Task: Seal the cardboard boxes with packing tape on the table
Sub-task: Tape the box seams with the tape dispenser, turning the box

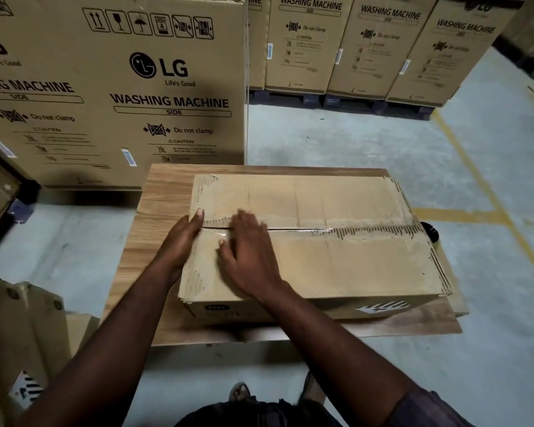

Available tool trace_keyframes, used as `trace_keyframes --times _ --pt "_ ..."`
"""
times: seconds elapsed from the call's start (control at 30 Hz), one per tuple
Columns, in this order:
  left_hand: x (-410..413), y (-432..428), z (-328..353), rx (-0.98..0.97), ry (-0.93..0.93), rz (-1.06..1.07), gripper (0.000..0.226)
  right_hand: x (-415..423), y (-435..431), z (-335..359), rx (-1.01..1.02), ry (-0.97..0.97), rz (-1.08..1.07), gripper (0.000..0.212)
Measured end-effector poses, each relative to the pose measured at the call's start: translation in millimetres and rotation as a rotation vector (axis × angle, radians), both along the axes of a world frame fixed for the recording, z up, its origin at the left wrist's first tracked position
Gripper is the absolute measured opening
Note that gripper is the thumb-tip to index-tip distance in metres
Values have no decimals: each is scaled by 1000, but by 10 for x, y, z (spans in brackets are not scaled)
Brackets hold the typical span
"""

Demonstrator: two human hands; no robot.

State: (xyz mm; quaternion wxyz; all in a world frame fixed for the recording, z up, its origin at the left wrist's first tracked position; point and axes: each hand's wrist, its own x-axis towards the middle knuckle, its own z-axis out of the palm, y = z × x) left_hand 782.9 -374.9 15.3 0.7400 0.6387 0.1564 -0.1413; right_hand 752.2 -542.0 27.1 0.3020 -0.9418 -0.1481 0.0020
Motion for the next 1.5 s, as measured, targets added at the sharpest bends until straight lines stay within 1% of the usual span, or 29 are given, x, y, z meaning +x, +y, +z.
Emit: trace_keyframes --times 0.03,0.07,0.13,0.17,0.23,0.3,0.37,0.47,0.57,0.7,0.83,0.93,1.0,1.07,1.17,1.23,1.27,1.37,1.5 --pt "75 5 -9 112 -35 28 61 4 12 -16 -86 59 -78 75" --pt "147 -4 -12 248 -51 59 66 5 36 -36 -174 111 -104 80" --pt "313 -39 16 502 -68 108 72 -8 120 -34 -244 139 -47 87" --pt "419 -57 31 568 -89 119 72 -23 179 -22 -238 136 9 89" --pt "647 -104 90 629 -146 97 76 -74 303 -11 -231 112 127 92" --pt "865 -104 108 696 -173 38 80 -113 393 -45 -255 69 177 96" --pt "1008 -45 75 702 -175 -10 72 -122 445 -76 -270 54 143 104" --pt "1039 43 -1 608 -176 9 55 -138 496 -92 -266 50 87 114" --pt "950 149 -50 585 -210 73 53 -202 590 -77 -268 56 88 112" --pt "735 418 -108 528 -185 226 54 -302 759 -55 -258 75 139 107" --pt "516 592 -144 506 -142 446 49 -338 903 9 -283 122 200 110" --pt "449 580 -112 487 -107 593 48 -304 962 58 -337 153 205 115" --pt "438 560 -79 459 -69 664 46 -229 940 63 -358 171 200 115" --pt "427 548 -78 435 -53 694 45 -132 848 48 -383 168 186 111" --pt "342 500 -95 439 -44 664 53 -6 605 -27 -397 130 151 99" --pt "231 450 -111 491 -59 613 55 34 398 -75 -380 84 141 91" --pt "168 428 -128 532 -69 578 53 41 285 -86 -380 65 153 92" --pt "-24 300 -154 612 -117 466 48 37 -73 -95 -415 28 215 105" --pt "-166 69 -196 697 -153 367 48 17 -501 -83 -437 -33 212 101"
